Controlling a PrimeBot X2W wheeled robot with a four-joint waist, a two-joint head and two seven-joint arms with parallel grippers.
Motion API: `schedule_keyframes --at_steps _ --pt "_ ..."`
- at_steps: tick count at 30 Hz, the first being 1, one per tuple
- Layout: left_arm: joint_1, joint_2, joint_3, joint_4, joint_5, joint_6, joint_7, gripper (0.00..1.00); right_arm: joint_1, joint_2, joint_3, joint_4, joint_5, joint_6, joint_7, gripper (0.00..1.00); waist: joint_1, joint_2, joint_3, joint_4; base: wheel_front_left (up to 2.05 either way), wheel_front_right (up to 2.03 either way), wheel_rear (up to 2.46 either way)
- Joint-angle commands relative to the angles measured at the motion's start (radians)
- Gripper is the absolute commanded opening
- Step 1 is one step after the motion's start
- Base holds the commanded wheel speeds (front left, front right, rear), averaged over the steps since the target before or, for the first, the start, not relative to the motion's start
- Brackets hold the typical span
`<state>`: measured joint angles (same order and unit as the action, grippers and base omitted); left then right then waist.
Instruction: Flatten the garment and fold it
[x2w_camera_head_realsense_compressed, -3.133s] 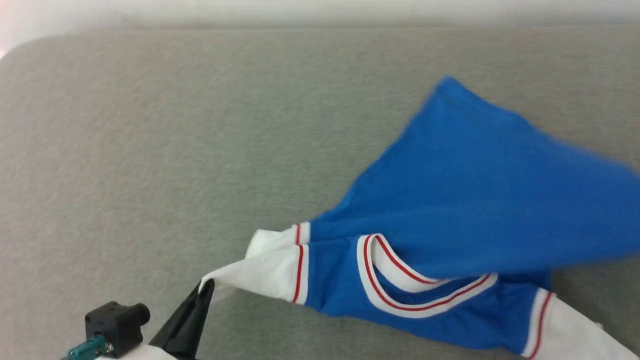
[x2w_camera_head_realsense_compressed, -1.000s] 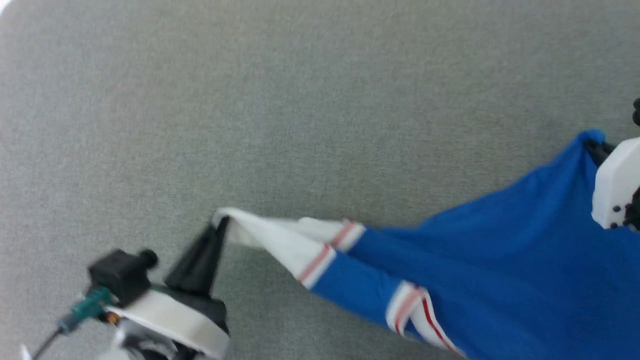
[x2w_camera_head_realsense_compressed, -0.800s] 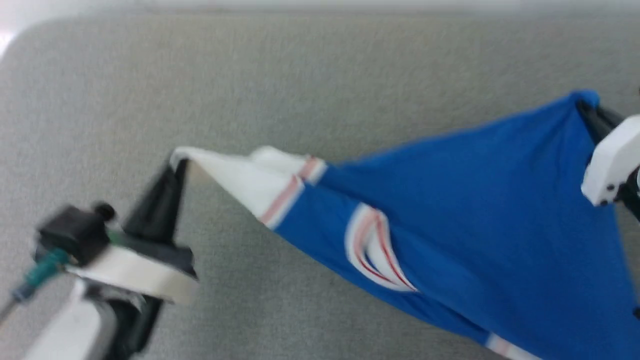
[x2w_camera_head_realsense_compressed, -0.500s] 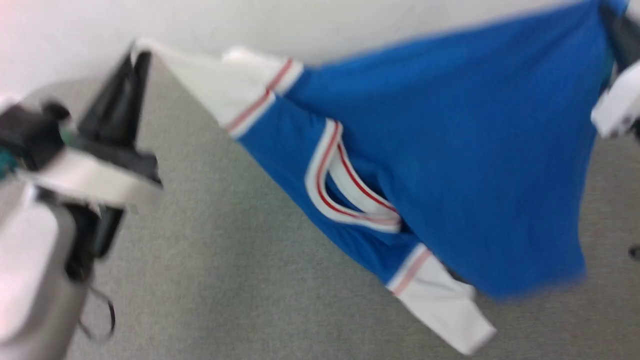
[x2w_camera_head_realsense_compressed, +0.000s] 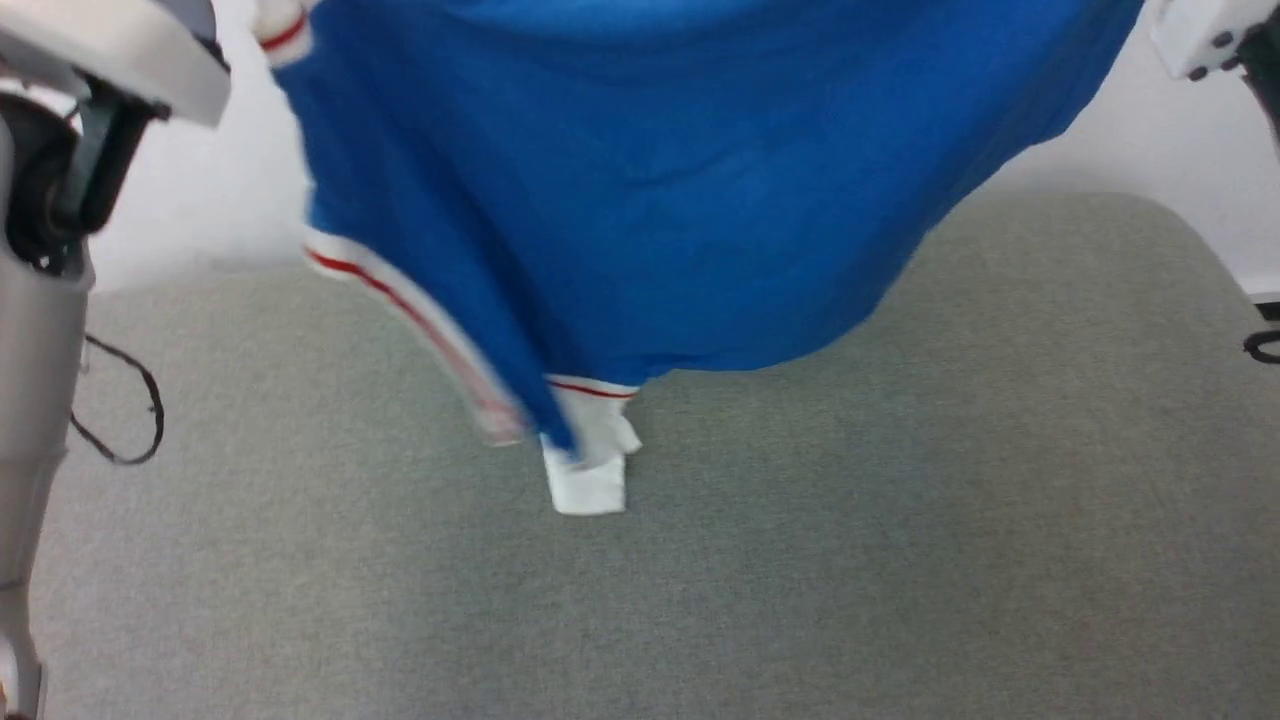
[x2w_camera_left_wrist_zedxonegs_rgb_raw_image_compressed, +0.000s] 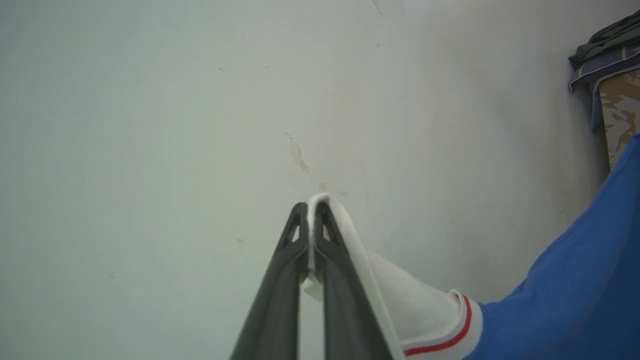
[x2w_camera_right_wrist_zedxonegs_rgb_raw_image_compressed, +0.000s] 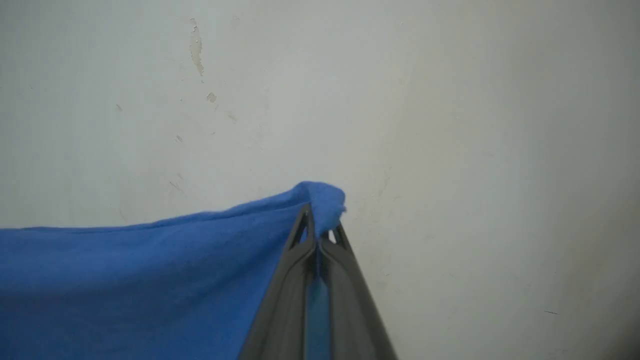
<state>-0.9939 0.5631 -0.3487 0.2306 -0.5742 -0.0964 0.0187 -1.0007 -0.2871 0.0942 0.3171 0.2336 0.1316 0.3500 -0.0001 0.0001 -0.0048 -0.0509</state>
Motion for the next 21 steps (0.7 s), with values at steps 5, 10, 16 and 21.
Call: schedule_keyframes --at_steps 5,10,16,21 --pt "-0.105 -0.016 -0.039 0.058 -0.031 -0.019 0.083 0.0 -0.061 0.013 0.042 0.047 0.015 -0.001 0.007 0.0 0.0001 -0.0001 0.005 -0.032 0.0 0.0 0.0" --pt "-0.218 0.006 -0.072 0.076 -0.013 -0.025 0.159 0.0 -0.131 0.011 0.048 0.075 0.03 -0.001 0.042 0.0 0.0001 -0.0001 0.114 -0.043 0.0 0.0 0.0" --pt "-0.42 0.02 -0.075 0.092 0.064 -0.012 0.167 0.0 -0.284 0.037 0.015 0.129 -0.005 -0.001 0.041 0.0 0.0001 -0.0001 0.325 -0.073 0.0 0.0 0.0" --pt "-0.574 0.034 -0.089 0.131 0.158 -0.009 0.09 0.0 -0.418 0.093 -0.005 0.227 -0.074 -0.001 -0.052 0.0 0.0001 -0.0001 0.42 -0.113 0.0 0.0 0.0"
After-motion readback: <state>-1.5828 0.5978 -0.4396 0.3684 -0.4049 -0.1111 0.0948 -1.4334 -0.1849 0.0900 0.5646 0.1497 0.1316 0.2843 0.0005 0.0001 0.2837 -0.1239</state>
